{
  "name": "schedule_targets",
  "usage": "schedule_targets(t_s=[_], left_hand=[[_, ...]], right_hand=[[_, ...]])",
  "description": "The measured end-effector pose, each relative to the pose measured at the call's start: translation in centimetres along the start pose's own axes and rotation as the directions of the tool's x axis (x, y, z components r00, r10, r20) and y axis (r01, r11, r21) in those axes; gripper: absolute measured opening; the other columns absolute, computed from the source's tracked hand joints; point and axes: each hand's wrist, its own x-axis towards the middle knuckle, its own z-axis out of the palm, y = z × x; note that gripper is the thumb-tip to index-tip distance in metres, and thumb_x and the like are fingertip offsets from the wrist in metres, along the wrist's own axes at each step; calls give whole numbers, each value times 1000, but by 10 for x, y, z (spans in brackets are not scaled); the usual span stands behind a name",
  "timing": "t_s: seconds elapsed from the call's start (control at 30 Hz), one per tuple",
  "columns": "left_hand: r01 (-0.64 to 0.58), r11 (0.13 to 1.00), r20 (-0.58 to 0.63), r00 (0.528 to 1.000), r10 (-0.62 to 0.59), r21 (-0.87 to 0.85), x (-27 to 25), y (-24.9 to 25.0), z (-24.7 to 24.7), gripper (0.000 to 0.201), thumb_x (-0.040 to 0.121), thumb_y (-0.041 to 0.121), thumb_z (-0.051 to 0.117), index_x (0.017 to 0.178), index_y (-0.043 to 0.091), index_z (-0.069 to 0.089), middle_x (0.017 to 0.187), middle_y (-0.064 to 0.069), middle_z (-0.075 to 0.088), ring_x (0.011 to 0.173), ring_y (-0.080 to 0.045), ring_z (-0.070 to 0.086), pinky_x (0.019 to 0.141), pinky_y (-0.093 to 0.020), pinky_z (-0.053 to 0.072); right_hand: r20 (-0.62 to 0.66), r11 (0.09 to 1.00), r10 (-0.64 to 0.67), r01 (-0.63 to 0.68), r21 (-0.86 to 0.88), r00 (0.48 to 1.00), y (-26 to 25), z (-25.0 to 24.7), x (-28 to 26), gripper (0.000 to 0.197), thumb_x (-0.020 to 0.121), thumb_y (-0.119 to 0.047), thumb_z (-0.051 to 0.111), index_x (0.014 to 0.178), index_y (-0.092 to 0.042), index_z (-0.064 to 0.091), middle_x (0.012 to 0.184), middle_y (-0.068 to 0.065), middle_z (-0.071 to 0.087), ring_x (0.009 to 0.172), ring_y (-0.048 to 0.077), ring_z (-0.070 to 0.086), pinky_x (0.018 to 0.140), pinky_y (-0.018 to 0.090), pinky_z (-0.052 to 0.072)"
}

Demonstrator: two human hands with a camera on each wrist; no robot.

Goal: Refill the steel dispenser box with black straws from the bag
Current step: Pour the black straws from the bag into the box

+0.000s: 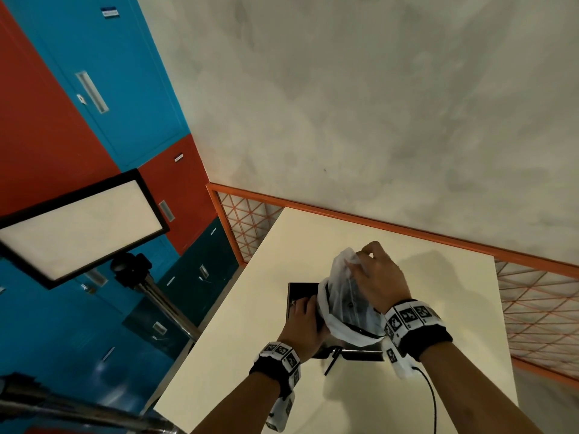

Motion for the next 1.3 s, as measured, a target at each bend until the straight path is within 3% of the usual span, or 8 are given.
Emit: schedule_targets(t_s=[0.1,0.2,0.33,0.53,0.77,0.93,1.13,1.3], left_hand=[[18,1000,11,1000,-18,-6,1,-3,5,91,90,74,42,159,18,22,156,-6,34,139,-28,36,115,-44,34],[24,1000,43,999,-24,5,-2,2,0,122,73,95,20,161,10,16,163,-11,25,147,-31,28,120,-45,29],[-3,999,46,999,1,52,-2,2,0,135,64,100,8,161,6,14,165,-13,22,150,-31,25,122,-43,25],[49,994,63,996,-55,93,3,1,5,135,62,102,7,161,10,13,165,-10,23,151,-28,24,123,-43,23],[86,988,54,994,-93,131,5,-1,11,101,82,77,28,160,14,21,159,-10,34,143,-31,36,118,-43,31],[63,991,34,997,-67,115,4,0,12,101,81,78,29,159,14,22,158,-10,36,141,-31,38,116,-44,33],[63,988,18,998,-66,138,4,1,13,100,83,77,26,161,16,14,160,-9,31,144,-30,34,117,-46,32],[54,993,30,998,-58,105,2,1,11,99,82,77,32,158,14,26,158,-9,34,140,-30,39,115,-45,34]], right_hand=[[-75,987,-44,31,-160,996,2,-9,3,46,98,-47,31,93,-18,66,95,0,49,93,23,48,78,42,47],[-100,1000,3,-4,-5,995,6,-12,3,53,100,-50,26,95,-15,65,85,-2,41,78,20,45,75,42,48],[-138,998,42,-47,-35,990,7,-14,0,54,101,-49,25,92,-11,63,86,-1,43,62,26,52,58,34,43],[-428,983,167,-118,139,888,14,-25,5,42,103,-28,43,78,0,63,85,13,52,63,33,52,62,29,33],[82,985,164,-167,36,983,27,-12,-6,34,103,-41,31,92,-17,51,80,2,55,80,30,59,68,35,40],[-50,979,116,-105,175,992,29,-25,-7,16,103,-29,41,91,-18,44,71,-3,51,65,24,49,61,32,36],[-266,925,257,-156,348,929,24,-39,-7,14,102,-17,43,93,-8,51,61,7,53,57,24,51,50,29,34],[-62,968,146,-129,216,987,25,-24,-8,11,101,-18,42,97,-18,52,54,-3,50,49,19,50,48,27,31]])
